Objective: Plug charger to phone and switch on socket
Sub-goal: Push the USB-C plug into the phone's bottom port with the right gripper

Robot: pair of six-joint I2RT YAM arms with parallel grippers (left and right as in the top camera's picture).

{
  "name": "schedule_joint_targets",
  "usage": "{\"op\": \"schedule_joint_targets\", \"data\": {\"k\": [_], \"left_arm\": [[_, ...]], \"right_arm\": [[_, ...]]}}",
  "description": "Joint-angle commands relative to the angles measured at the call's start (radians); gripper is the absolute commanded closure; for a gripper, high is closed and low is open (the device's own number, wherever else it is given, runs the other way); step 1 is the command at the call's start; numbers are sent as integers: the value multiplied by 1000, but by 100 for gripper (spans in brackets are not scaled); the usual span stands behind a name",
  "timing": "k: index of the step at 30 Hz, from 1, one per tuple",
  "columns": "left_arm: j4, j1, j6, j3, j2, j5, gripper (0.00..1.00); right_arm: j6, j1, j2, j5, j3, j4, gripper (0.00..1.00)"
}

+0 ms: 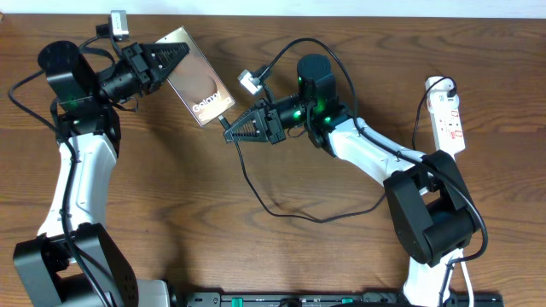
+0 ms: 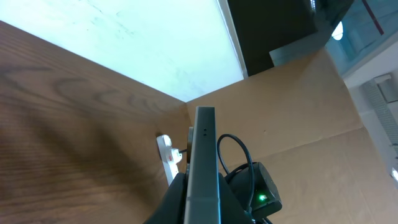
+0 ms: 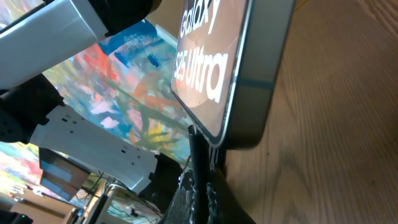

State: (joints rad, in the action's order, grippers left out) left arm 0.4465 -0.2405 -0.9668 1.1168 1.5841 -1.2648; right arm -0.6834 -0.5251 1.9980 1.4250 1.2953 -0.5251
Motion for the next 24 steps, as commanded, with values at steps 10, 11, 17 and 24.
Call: {"op": "schedule_joint_targets", "data": {"k": [10,11,17,24], "left_arm": [[6,11,29,2,-9,-61,93],[5,11,32,2,-9,-67,92],[3,11,47,2,-9,-97,93],[3,11,50,0,-9,-115,93]], "right_arm": [[-26,4,10,-36,10,-11,99],[-27,4,10,-36,10,-11,99],[-74,3,10,-39,10,-56,99],[-132,3,10,-47,10,-122,99]]}}
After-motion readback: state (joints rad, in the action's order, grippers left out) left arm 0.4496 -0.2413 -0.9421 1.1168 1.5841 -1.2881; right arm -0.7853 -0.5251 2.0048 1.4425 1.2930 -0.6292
